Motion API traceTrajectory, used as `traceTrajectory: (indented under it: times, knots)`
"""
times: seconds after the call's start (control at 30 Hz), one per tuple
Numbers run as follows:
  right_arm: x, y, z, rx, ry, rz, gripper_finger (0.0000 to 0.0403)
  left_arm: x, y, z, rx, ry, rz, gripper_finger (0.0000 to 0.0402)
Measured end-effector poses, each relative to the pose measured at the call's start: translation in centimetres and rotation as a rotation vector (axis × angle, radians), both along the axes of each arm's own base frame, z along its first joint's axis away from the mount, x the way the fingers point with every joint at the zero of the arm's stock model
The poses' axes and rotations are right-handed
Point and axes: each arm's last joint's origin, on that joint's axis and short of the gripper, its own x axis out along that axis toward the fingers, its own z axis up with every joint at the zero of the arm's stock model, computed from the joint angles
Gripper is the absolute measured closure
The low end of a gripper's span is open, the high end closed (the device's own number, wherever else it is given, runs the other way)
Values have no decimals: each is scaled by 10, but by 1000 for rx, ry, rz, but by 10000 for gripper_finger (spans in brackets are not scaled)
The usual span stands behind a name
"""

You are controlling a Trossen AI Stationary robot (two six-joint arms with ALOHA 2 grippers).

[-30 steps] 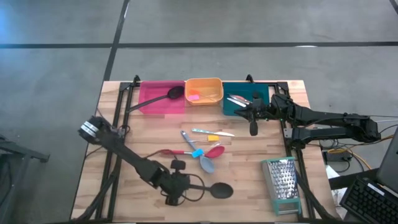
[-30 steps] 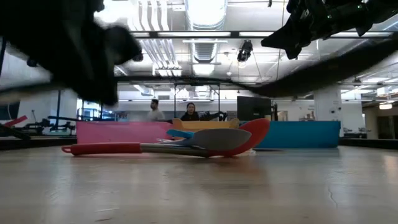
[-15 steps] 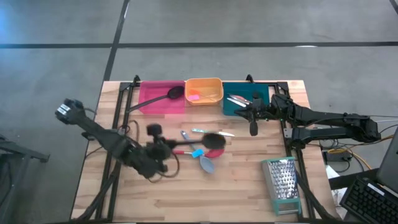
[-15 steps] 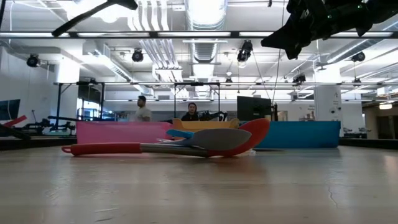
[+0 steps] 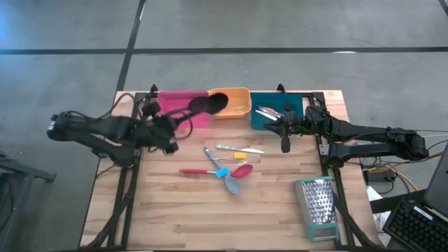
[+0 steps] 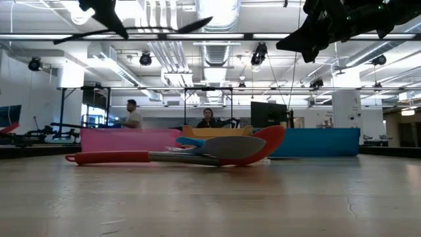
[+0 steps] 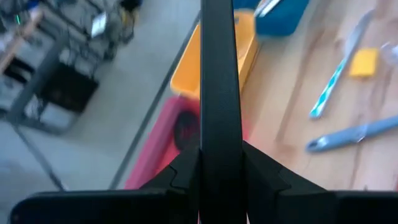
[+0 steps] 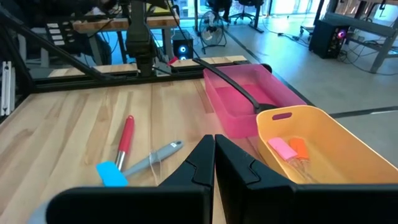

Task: Pick & Place Kitchen Items
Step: Put the black spoon into the red bin

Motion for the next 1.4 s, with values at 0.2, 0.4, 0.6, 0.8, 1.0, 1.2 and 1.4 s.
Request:
traceTrajectory:
  times: [0.2, 0.4, 0.6, 0.8, 1.0, 1.2, 1.4]
  knots:
    - [0, 0, 0, -9, 1, 2, 394, -8, 28, -4, -3, 105, 127, 318]
    - [0, 0, 0, -9, 1, 2, 394, -8, 53, -12, -74, 192, 184, 318]
    - [0, 0, 0, -10, 1, 2, 394, -10, 77, -30, -142, 290, 225, 318]
    - [0, 0, 0, -13, 2, 1, 394, -16, 97, -60, -198, 404, 246, 318]
    - [0, 0, 0, -13, 2, 1, 394, -22, 114, -85, -256, 415, 233, 318]
    - [0, 0, 0, -16, 2, 2, 394, -27, 124, -106, -287, 423, 190, 318]
    - [0, 0, 0, -20, -1, 3, 394, -33, 132, -123, -324, 415, 197, 318]
